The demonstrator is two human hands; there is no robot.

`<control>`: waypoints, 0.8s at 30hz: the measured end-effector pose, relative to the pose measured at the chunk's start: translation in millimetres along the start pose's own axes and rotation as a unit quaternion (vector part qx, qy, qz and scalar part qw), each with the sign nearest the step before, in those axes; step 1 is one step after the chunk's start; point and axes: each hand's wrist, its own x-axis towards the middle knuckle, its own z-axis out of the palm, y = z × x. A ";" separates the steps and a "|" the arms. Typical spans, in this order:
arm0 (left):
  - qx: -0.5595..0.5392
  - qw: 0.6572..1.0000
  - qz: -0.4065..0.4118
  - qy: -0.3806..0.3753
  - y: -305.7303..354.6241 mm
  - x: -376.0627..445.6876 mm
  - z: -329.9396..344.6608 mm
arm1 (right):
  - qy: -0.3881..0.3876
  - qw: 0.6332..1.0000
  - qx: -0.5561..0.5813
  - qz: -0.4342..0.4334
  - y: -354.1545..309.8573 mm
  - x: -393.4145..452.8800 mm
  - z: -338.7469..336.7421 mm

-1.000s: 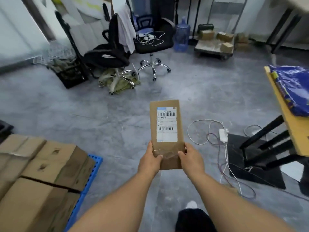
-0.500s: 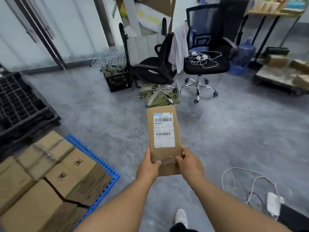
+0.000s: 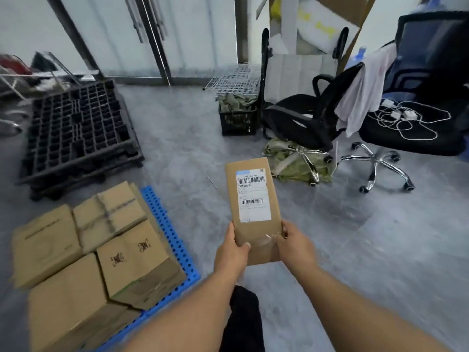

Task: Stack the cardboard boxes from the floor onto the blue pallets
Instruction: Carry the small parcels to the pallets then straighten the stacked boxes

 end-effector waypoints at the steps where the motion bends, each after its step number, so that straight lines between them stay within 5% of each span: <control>1: -0.002 1.000 -0.007 0.005 4.7 15.7 -4.1 | -0.007 1.000 -0.007 -0.004 -9.0 16.5 2.7; 24: -0.102 0.978 -0.099 0.150 69.7 338.5 -213.9 | -0.104 0.979 -0.082 -0.155 -306.6 312.8 129.2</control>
